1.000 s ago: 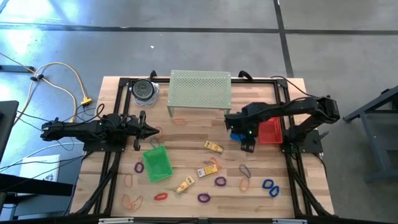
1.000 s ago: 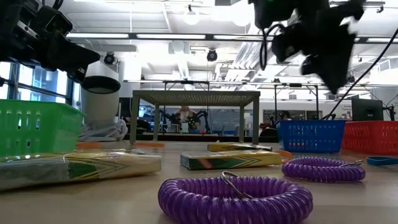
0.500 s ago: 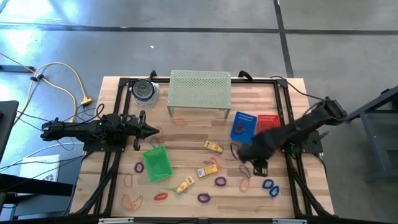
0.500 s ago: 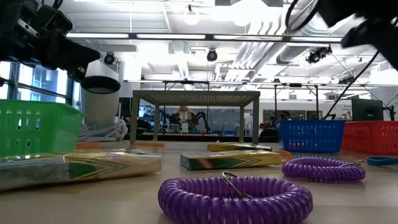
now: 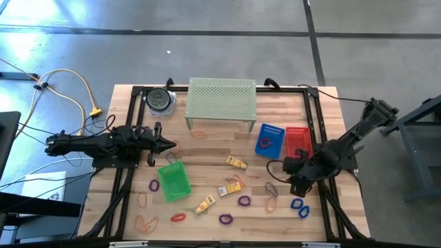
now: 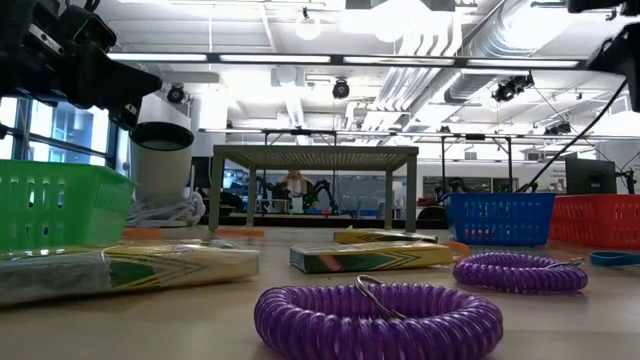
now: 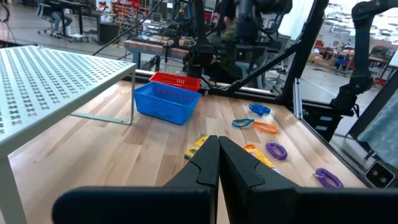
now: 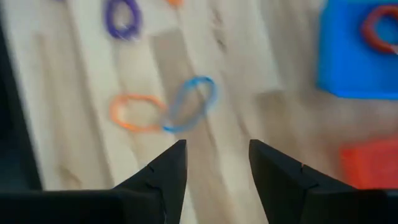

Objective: Pick & Place Office Desk Supplies
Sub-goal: Put the blue rubber band into the red bin

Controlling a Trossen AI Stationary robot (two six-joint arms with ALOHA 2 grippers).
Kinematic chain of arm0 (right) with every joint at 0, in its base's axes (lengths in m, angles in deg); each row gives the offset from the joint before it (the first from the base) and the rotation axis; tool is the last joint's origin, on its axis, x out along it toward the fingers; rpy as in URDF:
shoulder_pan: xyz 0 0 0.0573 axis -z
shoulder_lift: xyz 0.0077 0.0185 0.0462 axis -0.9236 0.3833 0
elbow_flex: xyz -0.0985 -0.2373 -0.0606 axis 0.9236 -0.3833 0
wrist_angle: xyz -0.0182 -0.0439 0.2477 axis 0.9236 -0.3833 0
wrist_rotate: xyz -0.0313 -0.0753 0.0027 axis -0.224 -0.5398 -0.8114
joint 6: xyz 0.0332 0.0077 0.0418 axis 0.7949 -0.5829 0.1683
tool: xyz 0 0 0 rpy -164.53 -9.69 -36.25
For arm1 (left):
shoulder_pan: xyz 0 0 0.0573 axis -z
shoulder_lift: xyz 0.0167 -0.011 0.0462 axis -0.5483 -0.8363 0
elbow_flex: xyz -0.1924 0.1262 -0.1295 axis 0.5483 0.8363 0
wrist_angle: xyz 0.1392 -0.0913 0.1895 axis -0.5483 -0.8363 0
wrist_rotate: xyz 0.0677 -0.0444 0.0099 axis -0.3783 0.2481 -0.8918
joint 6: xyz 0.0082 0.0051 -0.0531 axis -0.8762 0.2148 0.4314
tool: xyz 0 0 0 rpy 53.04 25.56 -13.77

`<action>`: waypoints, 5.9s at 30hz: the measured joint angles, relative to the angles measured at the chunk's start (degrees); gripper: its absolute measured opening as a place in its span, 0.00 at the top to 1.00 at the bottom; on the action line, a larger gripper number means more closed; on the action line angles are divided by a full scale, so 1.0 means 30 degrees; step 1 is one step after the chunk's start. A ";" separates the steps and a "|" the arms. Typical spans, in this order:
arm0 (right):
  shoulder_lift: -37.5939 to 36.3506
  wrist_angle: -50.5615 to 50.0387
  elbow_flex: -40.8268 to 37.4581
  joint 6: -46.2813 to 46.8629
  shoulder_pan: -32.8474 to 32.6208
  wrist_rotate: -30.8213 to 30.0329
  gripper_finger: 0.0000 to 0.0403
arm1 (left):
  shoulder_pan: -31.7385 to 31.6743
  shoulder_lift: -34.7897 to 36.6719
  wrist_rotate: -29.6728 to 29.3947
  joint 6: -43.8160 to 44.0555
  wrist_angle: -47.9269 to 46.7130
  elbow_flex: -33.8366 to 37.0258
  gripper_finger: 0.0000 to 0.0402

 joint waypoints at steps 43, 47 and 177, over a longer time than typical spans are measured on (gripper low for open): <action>0.6267 0.9104 -0.3338 -0.2667 0.1290 -0.1328 0.67 | 0.0001 0.0000 0.0029 0.0983 -0.0066 0.0000 1.00; 0.6607 0.9314 -0.3345 -0.2879 0.1290 -0.1427 0.67 | 0.0000 0.0000 -0.0003 0.1010 -0.0066 0.0000 1.00; -0.3646 -0.6567 -0.3170 -0.6357 1.6551 -0.0932 1.00 | 0.0005 0.0007 -0.0080 0.0722 0.0525 0.0000 1.00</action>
